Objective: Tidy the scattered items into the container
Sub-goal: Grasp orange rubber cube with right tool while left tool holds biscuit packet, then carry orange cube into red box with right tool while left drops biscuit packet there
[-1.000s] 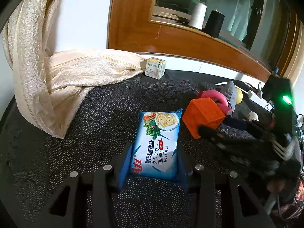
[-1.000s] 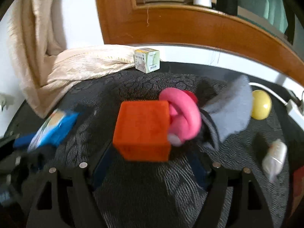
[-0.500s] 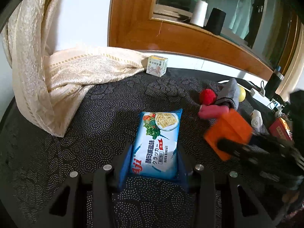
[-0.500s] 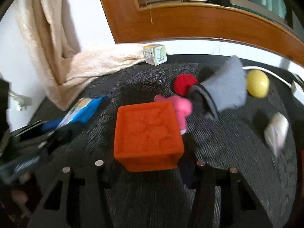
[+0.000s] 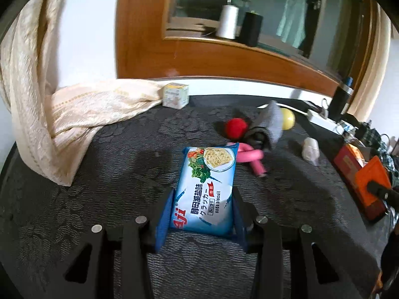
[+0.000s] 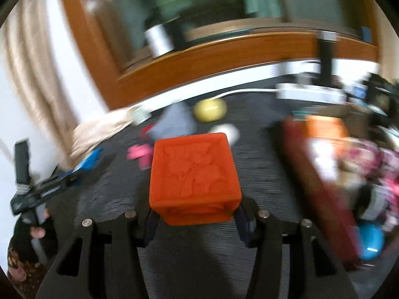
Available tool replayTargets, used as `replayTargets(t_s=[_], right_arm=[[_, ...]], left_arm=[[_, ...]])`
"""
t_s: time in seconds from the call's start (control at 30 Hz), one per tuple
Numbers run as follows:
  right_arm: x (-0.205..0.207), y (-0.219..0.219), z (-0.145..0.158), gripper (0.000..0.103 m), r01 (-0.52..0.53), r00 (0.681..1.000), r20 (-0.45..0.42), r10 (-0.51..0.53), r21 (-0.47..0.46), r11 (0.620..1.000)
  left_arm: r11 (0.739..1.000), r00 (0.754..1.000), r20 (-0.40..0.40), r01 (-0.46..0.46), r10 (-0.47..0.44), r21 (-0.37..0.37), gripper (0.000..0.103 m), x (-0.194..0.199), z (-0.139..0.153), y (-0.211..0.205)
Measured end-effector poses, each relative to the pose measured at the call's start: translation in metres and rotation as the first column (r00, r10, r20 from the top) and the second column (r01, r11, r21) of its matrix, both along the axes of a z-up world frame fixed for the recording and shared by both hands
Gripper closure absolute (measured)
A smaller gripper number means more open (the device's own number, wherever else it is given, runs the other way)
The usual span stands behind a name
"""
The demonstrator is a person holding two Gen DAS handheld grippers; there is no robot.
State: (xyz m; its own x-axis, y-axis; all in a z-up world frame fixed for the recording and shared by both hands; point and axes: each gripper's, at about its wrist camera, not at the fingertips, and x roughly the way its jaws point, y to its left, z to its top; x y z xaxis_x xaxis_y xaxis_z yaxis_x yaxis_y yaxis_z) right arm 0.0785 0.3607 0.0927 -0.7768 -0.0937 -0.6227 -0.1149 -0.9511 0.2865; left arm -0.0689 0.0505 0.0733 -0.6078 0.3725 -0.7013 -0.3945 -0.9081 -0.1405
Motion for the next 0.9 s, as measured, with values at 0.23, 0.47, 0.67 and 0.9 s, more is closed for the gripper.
replayTargets(t_s=[0.23, 0.47, 0.67, 0.9], right_arm=[[0.072, 0.112, 0.016, 0.048, 0.31, 0.95, -0.043, -0.308, 0.057, 0.949], [0.091, 0.177, 0.007, 0.048, 0.402, 0.915, -0.022, -0.403, 0.128, 0.907], [0.081, 0.191, -0.003, 0.048, 0.329, 0.942, -0.009, -0.335, 0.213, 0.92], [0.081, 0.199, -0.017, 0.047, 0.248, 0.963, 0.036, -0.269, 0.282, 0.927]], left_arm=[[0.997, 0.997, -0.017, 0.072, -0.071, 0.003, 0.058, 0.02, 0.013, 0.038], [0.988, 0.988, -0.023, 0.154, -0.153, 0.005, 0.058, 0.04, 0.02, 0.094], [0.979, 0.979, -0.026, 0.203, -0.203, -0.007, 0.058, 0.054, 0.028, 0.136], [0.963, 0.963, -0.036, 0.268, -0.269, -0.023, 0.058, 0.067, 0.039, 0.185]])
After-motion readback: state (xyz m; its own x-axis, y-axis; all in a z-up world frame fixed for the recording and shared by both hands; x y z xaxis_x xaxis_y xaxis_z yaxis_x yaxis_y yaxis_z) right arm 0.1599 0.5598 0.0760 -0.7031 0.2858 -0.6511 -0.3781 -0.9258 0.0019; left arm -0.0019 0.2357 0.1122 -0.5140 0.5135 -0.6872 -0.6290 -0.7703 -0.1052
